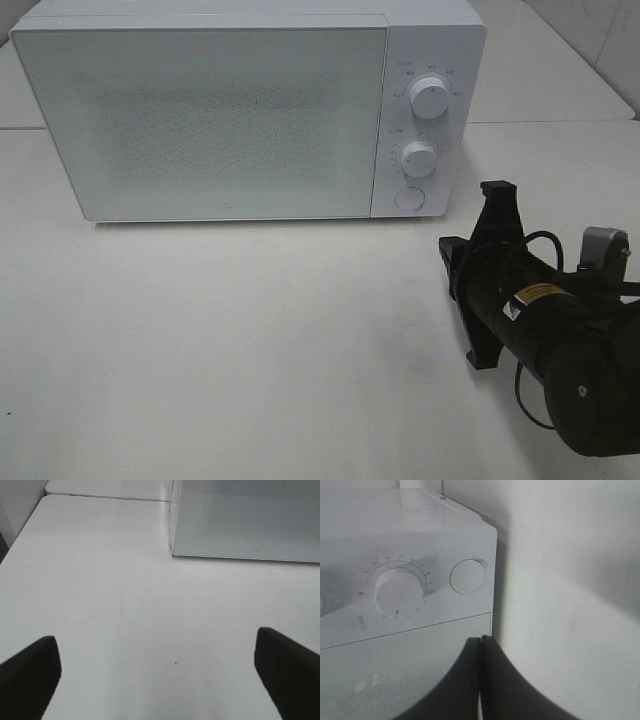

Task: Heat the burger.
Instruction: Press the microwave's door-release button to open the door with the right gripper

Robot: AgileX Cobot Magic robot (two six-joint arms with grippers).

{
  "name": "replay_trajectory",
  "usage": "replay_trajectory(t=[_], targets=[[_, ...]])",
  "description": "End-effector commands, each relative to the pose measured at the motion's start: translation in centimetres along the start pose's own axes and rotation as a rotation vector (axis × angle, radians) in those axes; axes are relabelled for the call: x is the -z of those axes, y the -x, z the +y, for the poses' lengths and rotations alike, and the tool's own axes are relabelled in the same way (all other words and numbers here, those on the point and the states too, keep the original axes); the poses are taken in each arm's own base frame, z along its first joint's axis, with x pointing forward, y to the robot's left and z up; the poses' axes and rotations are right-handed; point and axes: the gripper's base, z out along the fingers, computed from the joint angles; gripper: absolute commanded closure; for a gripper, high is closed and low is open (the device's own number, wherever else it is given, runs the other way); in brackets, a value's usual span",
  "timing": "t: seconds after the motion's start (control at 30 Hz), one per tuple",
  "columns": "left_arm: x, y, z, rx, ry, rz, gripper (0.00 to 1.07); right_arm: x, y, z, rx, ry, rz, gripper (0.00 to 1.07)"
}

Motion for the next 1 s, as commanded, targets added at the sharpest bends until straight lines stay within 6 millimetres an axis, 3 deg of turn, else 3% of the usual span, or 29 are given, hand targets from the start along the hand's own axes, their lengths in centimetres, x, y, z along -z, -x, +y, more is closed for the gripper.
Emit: replay_trajectory(t=[0.03, 0.47, 0.8, 1.0], targets=[[0.2, -0.1, -0.1, 0.006, -0.002, -0.028, 0.09, -1.0, -0.9, 0.1, -0.020, 0.008, 0.009, 1.07], [0.2, -0.1, -0.1, 0.006, -0.002, -0.028, 0.09, -4.6, -0.9, 0.0, -0.048, -0.015, -0.021, 1.07], [0.2, -0.1, -0.1, 0.006, -0.002, -0.028, 0.09, -7.4, 0.0, 1.7, 0.004, -0.017, -0.056, 1.07], [0.2, -0.1, -0.1, 0.006, -0.002, -0.028, 0.09, -8.9, -0.5, 1.0, -0.007, -0.032, -0.042, 1.07]])
